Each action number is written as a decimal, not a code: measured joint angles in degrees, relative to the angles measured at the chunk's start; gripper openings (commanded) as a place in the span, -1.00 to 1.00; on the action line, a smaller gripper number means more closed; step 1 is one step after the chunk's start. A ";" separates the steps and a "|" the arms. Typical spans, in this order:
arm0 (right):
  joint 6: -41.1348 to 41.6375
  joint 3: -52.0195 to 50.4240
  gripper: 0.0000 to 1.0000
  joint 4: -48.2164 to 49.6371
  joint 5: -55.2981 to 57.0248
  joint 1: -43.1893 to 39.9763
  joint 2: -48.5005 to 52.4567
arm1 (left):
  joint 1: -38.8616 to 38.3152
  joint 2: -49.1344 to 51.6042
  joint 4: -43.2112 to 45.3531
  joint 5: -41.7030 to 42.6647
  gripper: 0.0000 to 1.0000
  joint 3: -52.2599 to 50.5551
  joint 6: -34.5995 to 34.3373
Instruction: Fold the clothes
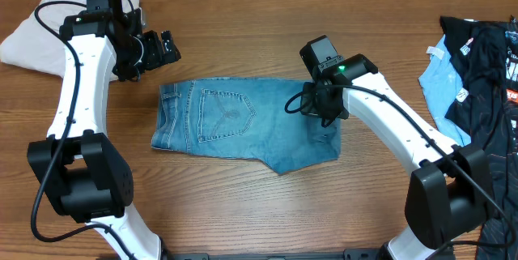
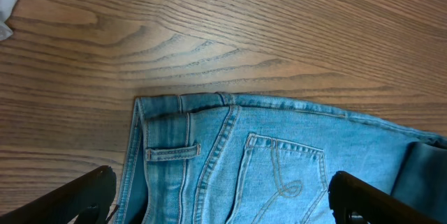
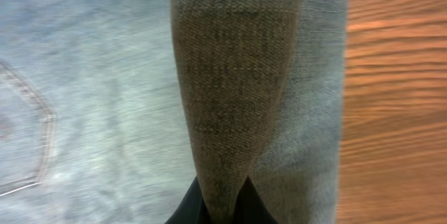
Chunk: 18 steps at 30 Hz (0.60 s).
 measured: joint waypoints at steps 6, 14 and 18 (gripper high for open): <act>0.57 0.02 -0.69 2.93 -4.26 0.63 0.00 | 0.00 0.00 0.00 0.00 1.00 0.00 0.00; 1.46 0.04 -0.59 5.53 -6.19 5.66 0.61 | 0.00 0.00 -0.02 0.00 0.99 0.00 0.00; 1.92 0.04 -0.55 6.32 -6.67 7.13 1.90 | 0.00 0.00 -0.07 0.00 1.00 0.00 0.00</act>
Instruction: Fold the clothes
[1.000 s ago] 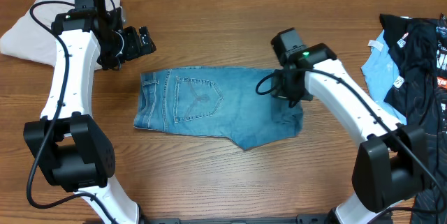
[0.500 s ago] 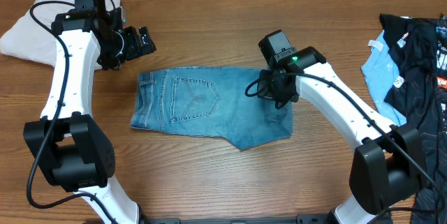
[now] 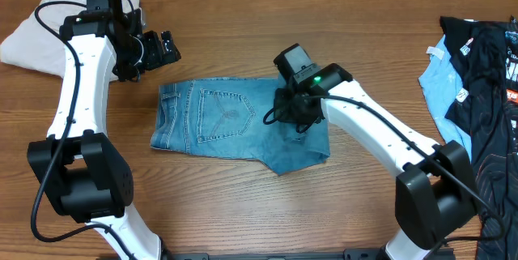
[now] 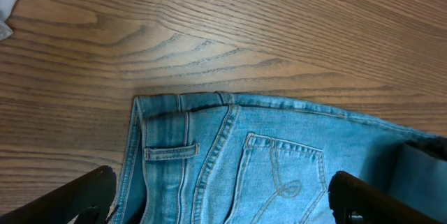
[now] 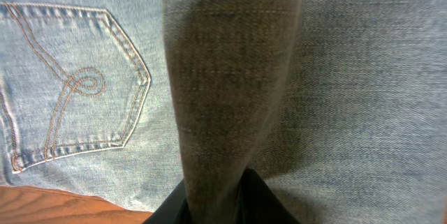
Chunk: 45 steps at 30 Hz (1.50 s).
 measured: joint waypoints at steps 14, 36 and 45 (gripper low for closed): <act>1.70 0.04 0.11 3.89 -2.80 0.44 1.25 | 0.00 0.00 -0.37 -0.02 0.99 0.00 0.00; -18.05 5.60 -0.79 13.77 -46.49 -18.95 12.90 | 0.00 0.00 -0.35 -0.13 1.00 0.00 0.00; -14.38 5.68 -0.92 24.83 -56.92 -18.80 26.84 | 0.00 0.00 -0.39 -0.20 1.00 0.00 0.00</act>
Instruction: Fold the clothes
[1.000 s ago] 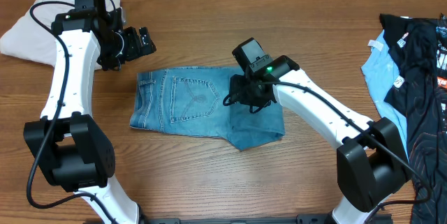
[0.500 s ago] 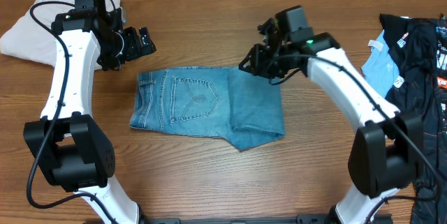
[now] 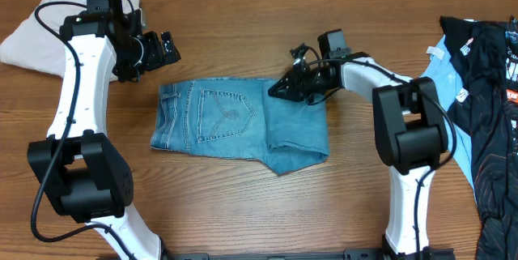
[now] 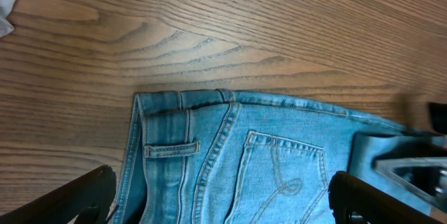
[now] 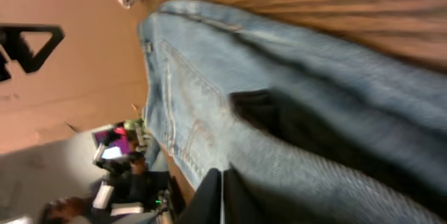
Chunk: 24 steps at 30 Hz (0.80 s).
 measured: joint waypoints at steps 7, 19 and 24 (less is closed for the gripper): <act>2.97 0.37 -0.92 0.15 -0.26 -0.39 0.52 | 0.00 0.00 0.02 -0.02 1.00 0.00 0.00; 4.13 0.96 -0.91 -11.21 2.58 0.61 -15.89 | 0.00 0.00 0.00 -1.81 1.00 0.00 0.00; 4.20 -1.88 -0.88 -11.13 5.16 3.39 -16.24 | 0.00 0.00 0.00 -1.97 1.00 0.00 0.00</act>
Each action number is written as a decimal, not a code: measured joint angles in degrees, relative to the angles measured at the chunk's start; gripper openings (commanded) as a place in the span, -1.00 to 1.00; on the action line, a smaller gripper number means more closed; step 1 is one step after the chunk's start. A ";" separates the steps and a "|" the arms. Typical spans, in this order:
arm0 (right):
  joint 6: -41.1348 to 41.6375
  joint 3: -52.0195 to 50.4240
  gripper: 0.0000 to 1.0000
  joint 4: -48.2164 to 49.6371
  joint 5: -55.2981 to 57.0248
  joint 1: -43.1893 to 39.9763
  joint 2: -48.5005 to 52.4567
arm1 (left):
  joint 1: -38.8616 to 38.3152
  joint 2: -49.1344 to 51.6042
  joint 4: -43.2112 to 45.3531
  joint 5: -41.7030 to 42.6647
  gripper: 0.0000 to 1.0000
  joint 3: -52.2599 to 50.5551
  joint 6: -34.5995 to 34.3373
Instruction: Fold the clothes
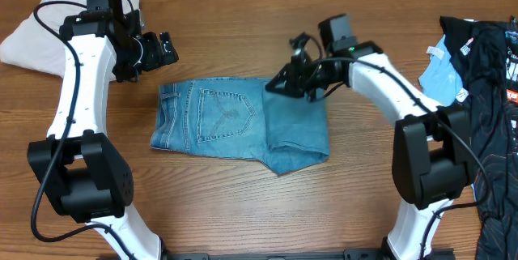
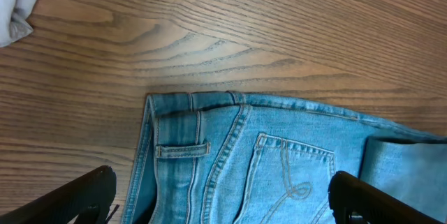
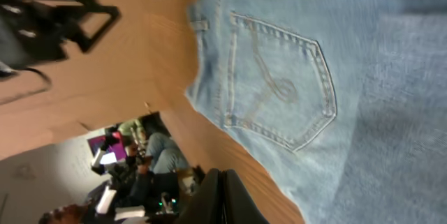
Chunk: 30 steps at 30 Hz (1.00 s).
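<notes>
Blue denim shorts (image 1: 235, 122) lie flat mid-table, back pocket up, with their right leg folded over into a flap (image 1: 298, 122). My right gripper (image 1: 277, 84) hovers at the flap's far left corner. In the right wrist view its fingers (image 3: 221, 192) are pressed together with nothing between them, above the pocket side of the shorts (image 3: 314, 77). My left gripper (image 1: 162, 48) hangs open beyond the shorts' waistband corner. Its two fingers sit wide apart at the bottom corners of the left wrist view, over the waistband and pocket (image 2: 279, 161).
A pale folded garment (image 1: 32, 37) lies at the far left corner, its edge showing in the left wrist view (image 2: 17, 8). At the right edge lie a light blue garment (image 1: 441, 70) and a heap of black clothes (image 1: 486, 74).
My right arm has swung so that its wrist sits farther back and higher, the shut gripper still by the flap's far corner. The left gripper shifted very slightly. The shorts lie unchanged.
My right gripper was shut on the shorts' right leg, holding it raised. Then it held that leg farther left, over the shorts. By the last moment the leg lay folded flat and the gripper was off it, where it stays now. The left gripper stayed open throughout.
</notes>
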 measured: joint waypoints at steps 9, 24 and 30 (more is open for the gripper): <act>4.81 -13.97 -0.92 8.55 1.90 4.07 2.14 | 0.00 0.00 -0.11 0.00 1.00 0.00 0.00; 12.13 -17.40 -0.78 8.81 1.25 0.90 -3.13 | 0.00 0.00 -0.39 0.00 1.00 0.00 0.00; 9.55 -17.14 -0.49 0.98 2.03 -0.81 -13.00 | -0.02 0.00 -0.39 0.00 1.00 0.00 0.00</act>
